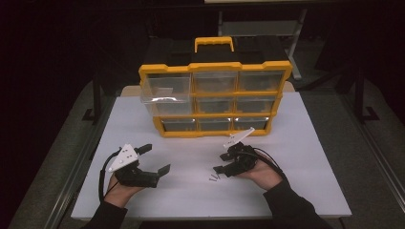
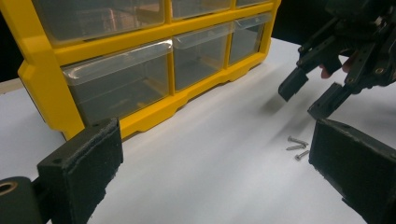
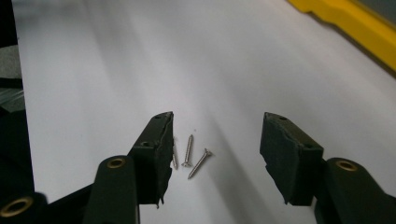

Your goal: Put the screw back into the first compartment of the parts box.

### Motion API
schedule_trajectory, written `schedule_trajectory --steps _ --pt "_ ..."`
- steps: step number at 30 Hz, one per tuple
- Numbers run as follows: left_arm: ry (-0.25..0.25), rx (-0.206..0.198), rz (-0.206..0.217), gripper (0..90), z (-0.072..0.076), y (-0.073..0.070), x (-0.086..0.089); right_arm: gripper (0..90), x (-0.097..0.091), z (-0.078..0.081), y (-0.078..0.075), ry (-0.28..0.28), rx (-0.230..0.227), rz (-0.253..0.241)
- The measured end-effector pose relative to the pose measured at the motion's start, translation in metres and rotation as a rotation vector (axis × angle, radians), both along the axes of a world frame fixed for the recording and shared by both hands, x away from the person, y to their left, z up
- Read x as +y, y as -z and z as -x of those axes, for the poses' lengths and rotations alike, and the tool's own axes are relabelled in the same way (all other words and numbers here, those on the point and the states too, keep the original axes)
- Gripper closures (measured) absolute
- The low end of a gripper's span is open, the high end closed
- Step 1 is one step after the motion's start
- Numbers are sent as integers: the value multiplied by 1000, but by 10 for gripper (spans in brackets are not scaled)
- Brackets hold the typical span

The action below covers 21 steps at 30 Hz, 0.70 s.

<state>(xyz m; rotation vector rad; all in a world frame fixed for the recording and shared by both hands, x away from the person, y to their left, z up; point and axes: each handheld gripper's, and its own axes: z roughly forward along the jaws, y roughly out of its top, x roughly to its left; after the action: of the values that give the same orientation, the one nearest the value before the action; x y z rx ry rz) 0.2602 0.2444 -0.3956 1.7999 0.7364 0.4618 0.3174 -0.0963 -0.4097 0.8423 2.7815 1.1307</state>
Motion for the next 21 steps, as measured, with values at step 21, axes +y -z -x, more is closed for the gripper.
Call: schedule_trajectory --steps 21 --pt "8 -4 -8 23 0 1 -1 671 10 2 18 -52 20 92"
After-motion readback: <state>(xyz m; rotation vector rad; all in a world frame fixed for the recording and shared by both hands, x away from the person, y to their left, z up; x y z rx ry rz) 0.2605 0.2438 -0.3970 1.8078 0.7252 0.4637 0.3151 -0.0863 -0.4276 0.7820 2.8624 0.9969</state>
